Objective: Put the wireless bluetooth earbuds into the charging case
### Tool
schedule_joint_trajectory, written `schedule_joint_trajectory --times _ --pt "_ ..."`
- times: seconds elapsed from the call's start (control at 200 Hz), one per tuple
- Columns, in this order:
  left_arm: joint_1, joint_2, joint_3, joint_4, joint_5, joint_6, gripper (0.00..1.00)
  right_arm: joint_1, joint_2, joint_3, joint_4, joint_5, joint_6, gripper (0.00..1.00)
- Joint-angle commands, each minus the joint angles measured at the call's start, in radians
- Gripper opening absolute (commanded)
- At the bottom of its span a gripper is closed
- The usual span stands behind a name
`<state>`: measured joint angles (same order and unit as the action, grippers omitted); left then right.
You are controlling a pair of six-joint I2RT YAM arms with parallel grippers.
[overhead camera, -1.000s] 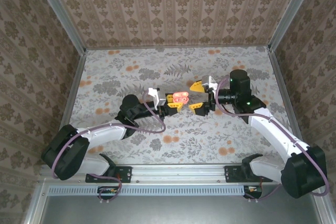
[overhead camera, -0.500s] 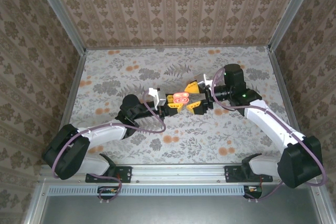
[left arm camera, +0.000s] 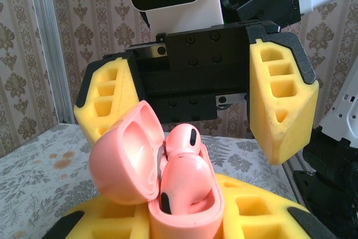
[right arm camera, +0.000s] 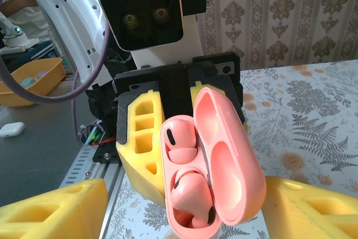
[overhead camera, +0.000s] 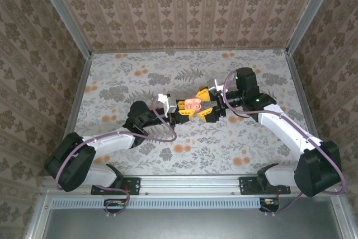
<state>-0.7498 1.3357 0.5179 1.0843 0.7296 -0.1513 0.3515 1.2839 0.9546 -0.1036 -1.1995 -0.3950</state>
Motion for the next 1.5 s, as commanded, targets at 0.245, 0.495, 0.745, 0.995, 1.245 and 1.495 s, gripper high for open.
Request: schedule_joint_trajectory --times 0.245,0.495,0.745,0.995,1.245,1.495 --pt "0.008 -0.008 0.037 0.023 -0.002 -0.003 0.12 0.005 0.009 0.037 0.008 -0.055 -0.019 0.68" --pt "0.008 -0.012 0.034 0.014 -0.012 0.002 0.13 0.004 -0.001 0.038 0.017 -0.057 -0.022 0.66" --pt "0.008 -0.009 0.034 0.013 -0.014 0.002 0.12 0.001 -0.019 0.027 0.015 -0.058 -0.033 0.64" --pt "0.008 -0.012 0.029 0.009 -0.021 0.004 0.12 -0.005 -0.04 0.02 0.006 -0.056 -0.041 0.63" --pt "0.009 -0.018 0.024 0.005 -0.026 0.006 0.12 -0.007 -0.056 0.009 -0.001 -0.055 -0.047 0.62" --pt "0.007 -0.024 0.021 -0.001 -0.029 0.009 0.12 -0.009 -0.066 0.002 -0.013 -0.055 -0.053 0.62"
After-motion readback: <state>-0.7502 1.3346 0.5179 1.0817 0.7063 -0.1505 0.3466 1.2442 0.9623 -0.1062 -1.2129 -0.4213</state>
